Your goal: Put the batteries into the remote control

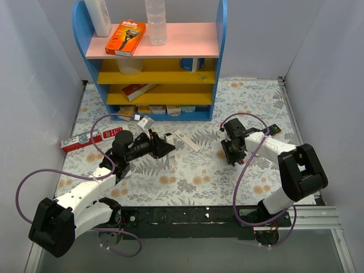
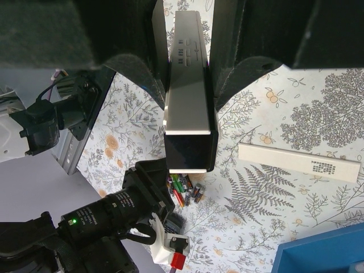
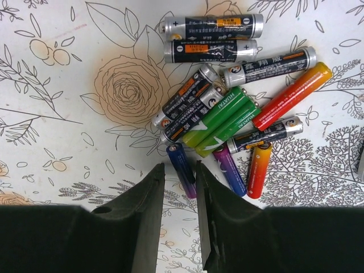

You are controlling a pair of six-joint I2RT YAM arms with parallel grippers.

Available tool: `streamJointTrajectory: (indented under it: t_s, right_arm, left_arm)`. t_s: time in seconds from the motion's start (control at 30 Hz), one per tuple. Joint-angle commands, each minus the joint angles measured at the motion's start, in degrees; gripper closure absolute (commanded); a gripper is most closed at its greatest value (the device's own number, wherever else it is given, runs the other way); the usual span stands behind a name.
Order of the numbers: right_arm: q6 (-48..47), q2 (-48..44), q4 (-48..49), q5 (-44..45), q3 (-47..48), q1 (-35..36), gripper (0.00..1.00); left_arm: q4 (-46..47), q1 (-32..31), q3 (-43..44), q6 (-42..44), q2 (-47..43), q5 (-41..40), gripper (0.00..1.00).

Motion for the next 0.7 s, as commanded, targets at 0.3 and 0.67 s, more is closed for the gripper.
streamJointTrajectory:
  t_s: [0.3, 0.67]
  right_arm:
    - [-0.2, 0.0, -0.8, 0.9, -0.1, 2.8, 0.87]
    - [2.8, -15.9, 8.4, -4.3, -3.9, 9.6, 0.97]
  left_arm:
    - [2.0, 0.3, 1.9, -1.7, 0.6, 2.4, 1.0]
    - [8.9, 0.3, -1.7, -10.3, -0.6, -3.9, 1.0]
